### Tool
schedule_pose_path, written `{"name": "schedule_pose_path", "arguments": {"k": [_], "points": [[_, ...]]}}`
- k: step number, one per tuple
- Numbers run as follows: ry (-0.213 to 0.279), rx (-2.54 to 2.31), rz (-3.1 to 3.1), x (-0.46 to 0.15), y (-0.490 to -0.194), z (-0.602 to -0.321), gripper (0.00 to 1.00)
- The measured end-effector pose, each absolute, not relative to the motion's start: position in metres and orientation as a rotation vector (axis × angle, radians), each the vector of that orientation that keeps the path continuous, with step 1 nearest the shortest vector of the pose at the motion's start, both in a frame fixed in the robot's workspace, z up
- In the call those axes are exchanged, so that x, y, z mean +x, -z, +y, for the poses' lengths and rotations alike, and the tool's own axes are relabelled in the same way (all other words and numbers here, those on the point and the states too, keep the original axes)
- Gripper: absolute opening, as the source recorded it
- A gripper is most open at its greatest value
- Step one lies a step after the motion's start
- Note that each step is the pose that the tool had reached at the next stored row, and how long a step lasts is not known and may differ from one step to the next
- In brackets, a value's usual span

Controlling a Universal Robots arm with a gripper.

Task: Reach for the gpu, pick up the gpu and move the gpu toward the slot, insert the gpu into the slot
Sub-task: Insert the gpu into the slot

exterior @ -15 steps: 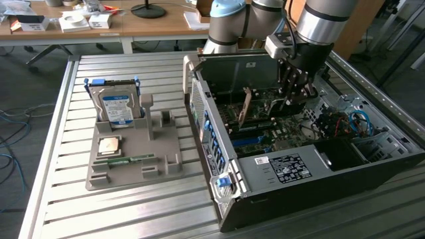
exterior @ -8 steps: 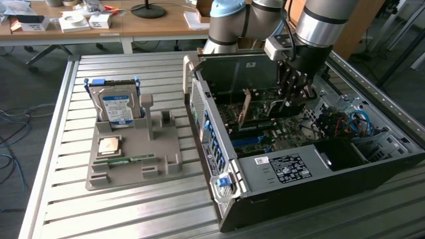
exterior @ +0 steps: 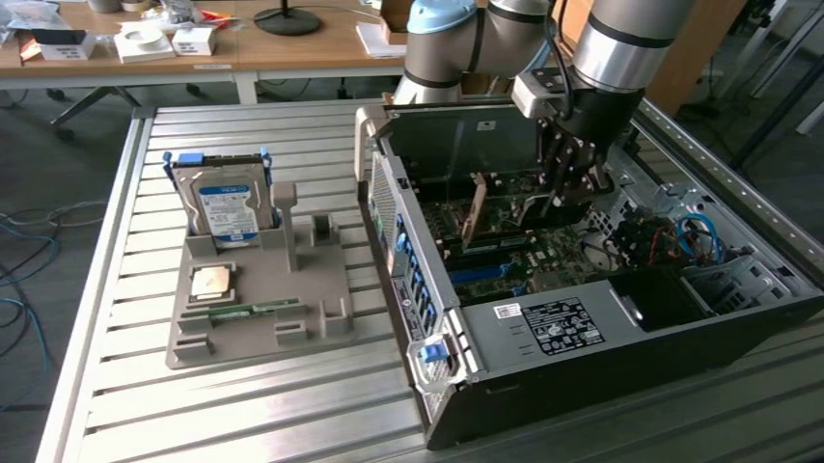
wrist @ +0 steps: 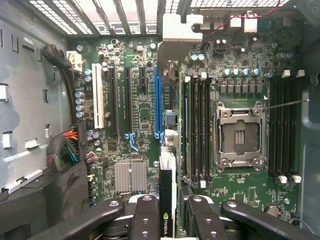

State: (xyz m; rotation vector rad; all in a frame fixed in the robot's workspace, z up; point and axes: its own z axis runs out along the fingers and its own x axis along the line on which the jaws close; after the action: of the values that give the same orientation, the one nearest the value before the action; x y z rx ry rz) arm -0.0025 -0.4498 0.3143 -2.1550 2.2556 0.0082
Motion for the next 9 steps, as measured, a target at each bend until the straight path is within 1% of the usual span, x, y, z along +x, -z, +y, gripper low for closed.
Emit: {"name": "schedule_pose_path", "arguments": {"k": [9], "points": [[-0.008, -2.155, 2.256, -0.0025, -0.3143, -0.4498, 0.27]]}}
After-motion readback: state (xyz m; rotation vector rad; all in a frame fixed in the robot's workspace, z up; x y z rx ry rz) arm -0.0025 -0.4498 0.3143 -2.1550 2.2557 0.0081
